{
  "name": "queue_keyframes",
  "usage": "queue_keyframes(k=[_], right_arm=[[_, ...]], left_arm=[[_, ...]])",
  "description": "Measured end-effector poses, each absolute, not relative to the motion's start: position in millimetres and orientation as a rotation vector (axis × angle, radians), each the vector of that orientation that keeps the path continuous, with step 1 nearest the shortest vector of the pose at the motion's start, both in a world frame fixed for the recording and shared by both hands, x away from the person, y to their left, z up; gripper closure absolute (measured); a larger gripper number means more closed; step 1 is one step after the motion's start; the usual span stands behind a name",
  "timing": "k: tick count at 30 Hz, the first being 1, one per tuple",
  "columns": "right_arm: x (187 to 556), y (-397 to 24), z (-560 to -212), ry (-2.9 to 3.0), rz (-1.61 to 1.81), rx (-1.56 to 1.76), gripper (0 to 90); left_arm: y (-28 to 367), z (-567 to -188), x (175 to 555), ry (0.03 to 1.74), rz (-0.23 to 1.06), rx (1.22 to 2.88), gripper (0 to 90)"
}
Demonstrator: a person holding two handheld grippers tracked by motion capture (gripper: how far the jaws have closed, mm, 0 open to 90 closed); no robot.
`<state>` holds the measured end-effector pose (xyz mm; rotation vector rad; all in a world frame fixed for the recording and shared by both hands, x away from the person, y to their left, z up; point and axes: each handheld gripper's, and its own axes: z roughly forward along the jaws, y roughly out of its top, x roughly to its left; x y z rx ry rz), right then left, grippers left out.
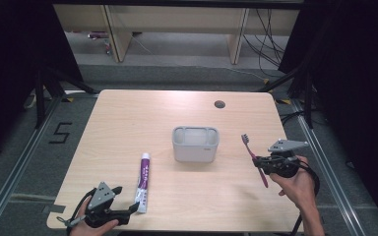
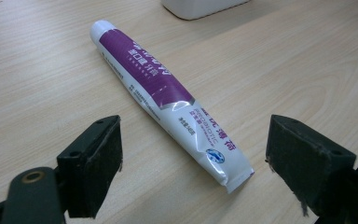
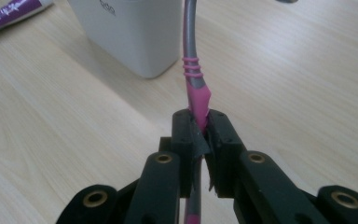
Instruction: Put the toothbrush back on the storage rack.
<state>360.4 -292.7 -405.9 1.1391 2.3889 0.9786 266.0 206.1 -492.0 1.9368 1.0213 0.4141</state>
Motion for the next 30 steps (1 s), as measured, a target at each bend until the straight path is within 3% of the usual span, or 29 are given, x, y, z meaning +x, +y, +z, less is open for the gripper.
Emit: queue_keyframes(k=[30], right_arm=[[398,-260,-377,2.191,1.404,1.118,82.5]], left_arm=[[206,-492,266,1.022,0.412,1.936,18.0]])
